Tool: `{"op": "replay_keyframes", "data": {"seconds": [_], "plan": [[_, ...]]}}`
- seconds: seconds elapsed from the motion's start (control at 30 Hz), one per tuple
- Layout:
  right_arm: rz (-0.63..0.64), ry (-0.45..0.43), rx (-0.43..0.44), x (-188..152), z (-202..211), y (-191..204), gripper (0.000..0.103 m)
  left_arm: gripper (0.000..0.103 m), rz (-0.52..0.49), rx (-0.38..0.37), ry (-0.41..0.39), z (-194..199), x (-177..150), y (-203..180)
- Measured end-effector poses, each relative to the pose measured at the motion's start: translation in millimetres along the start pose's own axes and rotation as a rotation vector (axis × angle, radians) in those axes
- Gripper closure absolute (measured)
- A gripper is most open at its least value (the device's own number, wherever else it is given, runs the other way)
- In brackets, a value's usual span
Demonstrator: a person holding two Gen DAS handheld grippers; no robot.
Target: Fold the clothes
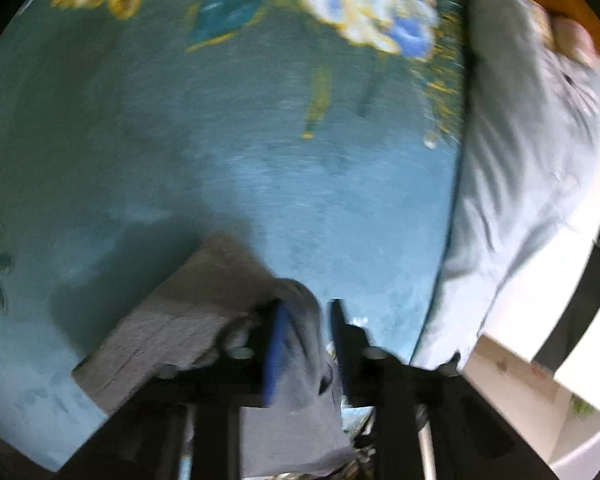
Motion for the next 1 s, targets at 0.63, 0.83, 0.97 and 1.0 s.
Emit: {"op": "replay_keyframes", "data": {"seconds": [0.63, 0.83, 0.97, 1.0], "plan": [[-0.319, -0.043, 0.328, -211, -7, -94, 0.047, 0.035, 0.035, 0.015, -0.319, 10, -41, 127], [-0.474, -0.27, 0.421, -164, -26, -131, 0.047, 0.039, 0.033, -0.101, -0.306, -1, -49, 109], [-0.532, -0.356, 0.506, -145, -39, -135, 0.044, 0.039, 0.0, -0.088, -0.292, -17, -47, 101], [-0.546, -0.383, 0.526, -140, -40, -136, 0.044, 0.039, 0.01, -0.1, -0.295, -18, -47, 101]]}}
Point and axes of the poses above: each gripper's, at about its wrist camera, not at the fingertips, and z roughly against the way its jaws point, y to its left, x to its top, the point moved 10 cm from there along -z, roughly the way its jaws point, and after that the axes turned 9 degrees about z, right-handed, at the moved point
